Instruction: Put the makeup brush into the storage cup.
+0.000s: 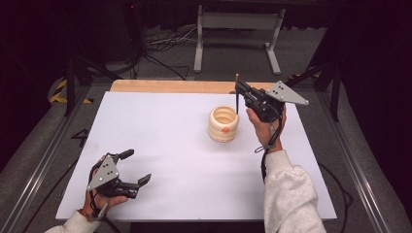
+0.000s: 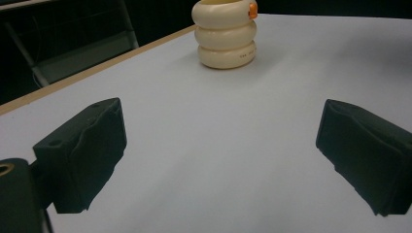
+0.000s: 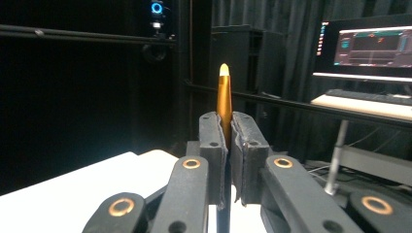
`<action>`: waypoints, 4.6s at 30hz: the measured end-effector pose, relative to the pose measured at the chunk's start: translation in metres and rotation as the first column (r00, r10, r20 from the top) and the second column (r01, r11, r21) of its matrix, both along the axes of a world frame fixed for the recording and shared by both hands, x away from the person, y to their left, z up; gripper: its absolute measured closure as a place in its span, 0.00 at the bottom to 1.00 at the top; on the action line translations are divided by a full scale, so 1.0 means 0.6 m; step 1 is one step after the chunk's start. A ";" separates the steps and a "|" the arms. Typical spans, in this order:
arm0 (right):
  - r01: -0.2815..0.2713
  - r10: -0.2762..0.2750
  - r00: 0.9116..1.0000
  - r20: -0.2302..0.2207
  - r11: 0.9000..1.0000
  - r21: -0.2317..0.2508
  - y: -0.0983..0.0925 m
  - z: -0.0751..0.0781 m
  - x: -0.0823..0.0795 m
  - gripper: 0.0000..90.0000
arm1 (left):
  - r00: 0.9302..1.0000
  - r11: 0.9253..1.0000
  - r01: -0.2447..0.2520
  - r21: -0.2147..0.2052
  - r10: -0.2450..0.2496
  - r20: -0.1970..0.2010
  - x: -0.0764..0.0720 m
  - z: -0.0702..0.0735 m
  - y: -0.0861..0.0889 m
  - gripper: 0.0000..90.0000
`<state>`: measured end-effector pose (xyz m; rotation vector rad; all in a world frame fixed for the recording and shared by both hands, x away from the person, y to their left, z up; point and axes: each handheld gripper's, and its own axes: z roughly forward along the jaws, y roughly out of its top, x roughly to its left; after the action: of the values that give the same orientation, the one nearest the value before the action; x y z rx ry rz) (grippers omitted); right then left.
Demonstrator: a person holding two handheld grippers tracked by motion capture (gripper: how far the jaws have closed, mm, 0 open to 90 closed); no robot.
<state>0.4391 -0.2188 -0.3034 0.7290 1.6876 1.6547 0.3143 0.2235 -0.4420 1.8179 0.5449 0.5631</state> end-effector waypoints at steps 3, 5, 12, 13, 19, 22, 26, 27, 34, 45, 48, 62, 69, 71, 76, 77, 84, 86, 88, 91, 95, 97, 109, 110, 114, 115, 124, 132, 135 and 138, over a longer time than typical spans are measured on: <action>-0.003 0.003 1.000 0.001 1.000 0.016 0.002 -0.010 0.008 0.94 | 1.000 1.000 0.004 -0.003 -0.004 -0.009 0.001 -0.001 0.001 0.06; 0.001 -0.001 1.000 -0.001 1.000 0.024 0.004 -0.015 0.012 0.94 | 1.000 1.000 0.003 -0.002 -0.003 -0.008 0.001 -0.001 0.001 0.06; 0.010 -0.009 1.000 -0.020 0.999 0.044 0.008 -0.038 0.028 0.94 | 1.000 1.000 0.008 0.005 -0.008 -0.010 0.000 -0.001 0.001 0.05; 0.010 -0.009 1.000 -0.025 0.998 0.054 0.009 -0.041 0.029 0.94 | 1.000 1.000 0.007 0.005 -0.007 -0.011 0.000 -0.001 0.001 0.05; 0.002 -0.001 0.999 -0.034 0.999 0.040 0.019 -0.054 0.035 0.94 | 1.000 1.000 0.012 0.003 -0.012 -0.012 0.000 -0.001 0.000 0.04; 0.002 0.000 0.999 -0.042 0.999 0.044 0.020 -0.061 0.037 0.94 | 1.000 1.000 0.012 0.002 -0.012 -0.013 0.000 -0.002 0.000 0.04; 0.005 -0.003 0.999 -0.053 0.999 0.048 0.020 -0.069 0.040 0.94 | 1.000 1.000 0.013 0.005 -0.013 -0.013 0.000 -0.002 0.000 0.04; 0.002 0.002 0.998 -0.057 0.998 0.058 0.020 -0.072 0.041 0.94 | 1.000 1.000 0.012 0.006 -0.012 -0.013 0.000 -0.001 0.000 0.04; 0.009 -0.004 0.997 -0.078 0.998 0.067 0.018 -0.091 0.047 0.94 | 1.000 1.000 0.013 -0.003 -0.013 -0.018 0.001 -0.002 0.000 0.04; 0.011 -0.002 0.994 -0.110 0.997 0.075 0.013 -0.115 0.049 0.94 | 1.000 1.000 0.008 0.000 -0.008 -0.020 0.002 -0.003 0.000 0.04; 0.010 0.001 0.991 -0.131 0.996 0.086 0.010 -0.127 0.044 0.94 | 1.000 1.000 0.007 -0.001 -0.007 -0.020 0.002 -0.002 -0.001 0.04; 0.005 0.004 0.987 -0.162 0.999 0.053 0.005 -0.146 0.035 0.94 | 1.000 1.000 0.005 0.012 -0.005 -0.014 0.001 -0.002 -0.002 0.05; 0.010 -0.003 0.984 -0.179 0.999 0.038 0.004 -0.158 0.033 0.94 | 1.000 1.000 0.007 0.010 -0.006 -0.015 0.001 -0.001 -0.002 0.05; 0.013 -0.006 0.984 -0.180 0.999 0.037 0.004 -0.159 0.033 0.94 | 1.000 1.000 0.005 0.009 -0.005 -0.015 0.001 -0.001 -0.001 0.05; 0.016 -0.012 0.984 -0.180 1.000 0.022 0.006 -0.158 0.034 0.94 | 1.000 1.000 0.006 0.010 -0.006 -0.018 0.001 -0.002 -0.002 0.05; 0.014 -0.010 0.984 -0.180 1.000 0.022 0.006 -0.157 0.034 0.94 | 1.000 1.000 0.005 0.009 -0.005 -0.018 0.002 -0.002 -0.002 0.05; 0.014 -0.011 0.985 -0.173 1.000 0.020 0.009 -0.154 0.033 0.92 | 1.000 1.000 0.004 0.004 -0.004 -0.019 0.001 -0.001 -0.001 0.05; 0.017 -0.012 0.984 -0.175 1.000 0.022 0.009 -0.154 0.033 0.90 | 1.000 1.000 0.005 0.004 -0.005 -0.020 0.001 -0.001 -0.001 0.05; 0.021 -0.016 0.984 -0.179 0.999 0.027 0.007 -0.152 0.033 0.84 | 1.000 1.000 0.006 0.004 -0.006 -0.021 0.001 -0.001 -0.001 0.05; 0.022 -0.015 0.984 -0.179 0.999 0.035 0.005 -0.150 0.032 0.82 | 1.000 1.000 0.008 0.007 -0.008 -0.019 0.002 -0.001 -0.002 0.05; 0.026 -0.020 0.984 -0.177 0.999 0.030 0.003 -0.147 0.031 0.80 | 1.000 1.000 0.008 0.008 -0.008 -0.021 0.001 -0.001 -0.002 0.05; 0.025 -0.020 0.985 -0.171 0.999 0.028 0.001 -0.144 0.030 0.78 | 1.000 1.000 0.008 0.010 -0.007 -0.021 0.001 -0.001 -0.002 0.05; 0.032 -0.036 0.992 -0.119 0.999 -0.028 -0.001 -0.119 0.013 0.63 | 1.000 1.000 0.007 0.010 -0.007 -0.021 0.001 -0.001 -0.002 0.05; 0.040 -0.043 0.992 -0.115 0.999 -0.032 0.000 -0.116 0.011 0.61 | 1.000 1.000 0.008 0.010 -0.008 -0.021 0.001 -0.001 -0.002 0.05; 0.051 -0.056 0.993 -0.104 0.998 -0.046 -0.001 -0.110 0.007 0.57 | 1.000 1.000 0.009 0.012 -0.009 -0.021 0.001 -0.001 -0.003 0.05; 0.056 -0.061 0.994 -0.096 0.997 -0.053 -0.001 -0.108 0.005 0.55 | 1.000 1.000 0.009 0.013 -0.008 -0.021 0.001 -0.001 -0.003 0.05; 0.064 -0.071 0.996 -0.056 0.992 -0.107 0.002 -0.096 -0.007 0.49 | 1.000 1.000 0.007 0.012 -0.007 -0.022 0.001 -0.001 -0.002 0.06; 0.082 -0.086 0.996 -0.026 0.989 -0.125 -0.001 -0.087 -0.017 0.43 | 1.000 1.000 0.006 0.013 -0.006 -0.024 0.002 -0.001 -0.002 0.06; 0.090 -0.093 0.996 -0.015 0.988 -0.127 -0.003 -0.085 -0.020 0.39 | 1.000 1.000 0.005 0.014 -0.005 -0.023 0.002 -0.001 -0.002 0.06; 0.086 -0.087 0.996 -0.005 0.989 -0.120 -0.004 -0.083 -0.024 0.34 | 1.000 1.000 0.005 0.012 -0.005 -0.022 0.002 -0.001 -0.002 0.06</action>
<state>0.4250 -0.2214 -0.3531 0.7425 1.7217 1.4795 0.3153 0.2223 -0.4427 1.8388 0.5530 0.5443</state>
